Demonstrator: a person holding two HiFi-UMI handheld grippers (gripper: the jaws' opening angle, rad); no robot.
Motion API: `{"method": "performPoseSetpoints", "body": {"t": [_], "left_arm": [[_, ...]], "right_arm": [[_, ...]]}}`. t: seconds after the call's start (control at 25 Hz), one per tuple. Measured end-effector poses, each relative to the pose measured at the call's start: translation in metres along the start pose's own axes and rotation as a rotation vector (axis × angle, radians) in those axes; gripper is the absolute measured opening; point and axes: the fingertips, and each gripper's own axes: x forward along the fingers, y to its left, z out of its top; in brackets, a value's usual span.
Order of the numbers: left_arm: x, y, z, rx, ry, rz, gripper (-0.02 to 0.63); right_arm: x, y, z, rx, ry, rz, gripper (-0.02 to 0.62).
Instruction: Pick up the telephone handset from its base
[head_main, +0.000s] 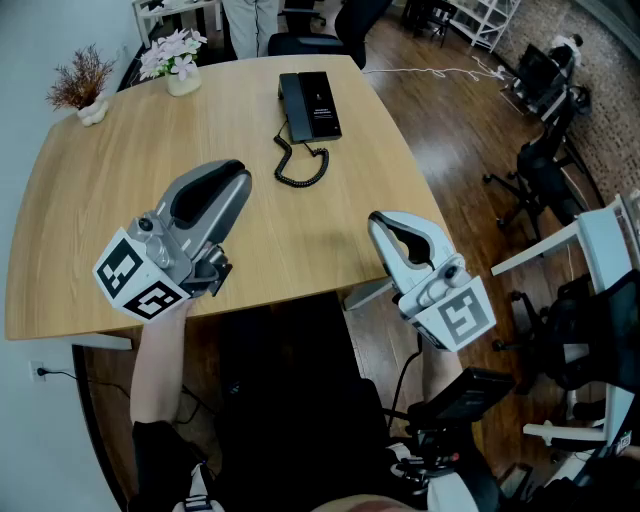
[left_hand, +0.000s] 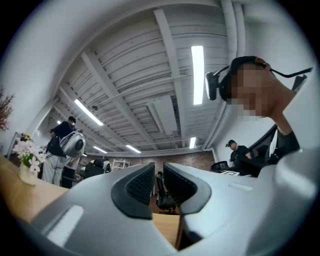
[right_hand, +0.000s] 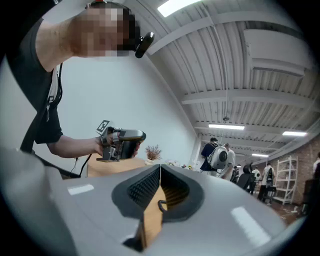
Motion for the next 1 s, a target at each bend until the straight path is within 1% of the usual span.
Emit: {"method": "performPoseSetpoints", "body": {"t": [0.04,0.12,0.2,0.24,0.28,0.36,0.4,0.44,0.52,0.6,0.64,0.72,0.88,1.0], "left_arm": [[0.007,0.019,-0.007,-0.027,0.022,0.025,0.059],[0.021,0.054,-0.024,-0.085,0.062,0.069,0.146],[0.032,0.083,-0.042,-0.139,0.095,0.101,0.196],[0.036,0.092,-0.05,-0.158,0.11,0.109,0.198],[0.039,0.097,-0.055,-0.171,0.118,0.108,0.198],[0.042,0.094,-0.057,-0.17,0.107,0.076,0.198],[0.043,0.087,-0.053,-0.152,0.093,0.044,0.198],[0.044,0.079,-0.049,-0.125,0.08,0.006,0.182],[0.045,0.065,-0.041,-0.06,0.062,-0.068,0.122],[0.048,0.06,-0.036,-0.003,0.062,-0.104,0.077],[0.05,0.062,-0.035,0.012,0.067,-0.106,0.074],[0.054,0.073,-0.039,0.005,0.083,-0.089,0.074],[0.063,0.107,-0.06,-0.07,0.13,-0.022,0.074],[0.069,0.133,-0.075,-0.092,0.156,0.04,0.1]], "right_arm": [[0.007,-0.007,-0.008,0.014,0.024,-0.001,0.008],[0.022,-0.021,-0.023,0.042,0.053,-0.005,0.023],[0.038,-0.037,-0.036,0.077,0.055,-0.012,0.078],[0.046,-0.044,-0.043,0.098,0.056,-0.013,0.106],[0.053,-0.049,-0.05,0.115,0.061,-0.012,0.12],[0.064,-0.056,-0.061,0.131,0.068,-0.005,0.123],[0.067,-0.057,-0.063,0.132,0.064,0.0,0.123],[0.069,-0.057,-0.064,0.131,0.056,0.006,0.123],[0.074,-0.057,-0.067,0.128,0.042,0.016,0.123],[0.08,-0.059,-0.072,0.129,0.04,0.026,0.123],[0.084,-0.06,-0.074,0.129,0.043,0.03,0.123],[0.091,-0.064,-0.074,0.125,0.041,0.037,0.123],[0.106,-0.077,-0.066,0.081,0.001,0.029,0.123],[0.118,-0.097,-0.058,0.04,-0.051,-0.012,0.123]]}}
